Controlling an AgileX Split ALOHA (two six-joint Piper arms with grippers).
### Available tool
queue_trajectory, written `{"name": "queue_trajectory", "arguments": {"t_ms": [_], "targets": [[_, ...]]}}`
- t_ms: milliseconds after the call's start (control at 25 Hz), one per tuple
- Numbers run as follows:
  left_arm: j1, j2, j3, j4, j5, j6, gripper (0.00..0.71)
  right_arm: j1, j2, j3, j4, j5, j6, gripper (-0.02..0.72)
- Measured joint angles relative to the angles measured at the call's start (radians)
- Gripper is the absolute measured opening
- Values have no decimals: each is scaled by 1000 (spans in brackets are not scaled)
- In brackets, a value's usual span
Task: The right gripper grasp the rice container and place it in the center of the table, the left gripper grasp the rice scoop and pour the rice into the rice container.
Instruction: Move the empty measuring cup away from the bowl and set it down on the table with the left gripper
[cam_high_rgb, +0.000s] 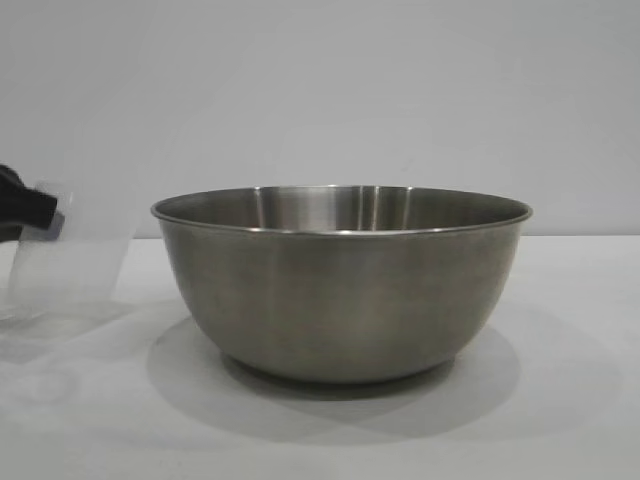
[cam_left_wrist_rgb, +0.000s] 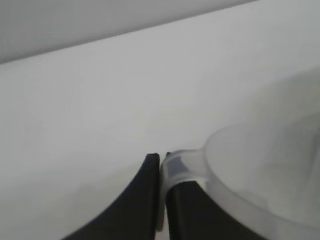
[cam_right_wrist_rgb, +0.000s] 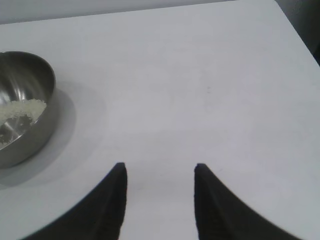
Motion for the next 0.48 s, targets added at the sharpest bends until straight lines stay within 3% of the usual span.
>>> {"name": "queue_trajectory", "arguments": {"t_ms": [120,360,480], "targets": [[0,18,8,-1,0,0,0,0,0,0,0,0,0,303],[0,18,76,-2,-2,0,253,0,0,0,0,0,0,303],[0,-3,110,-2,-2,0,250,0,0,0,0,0,0,303]]}}
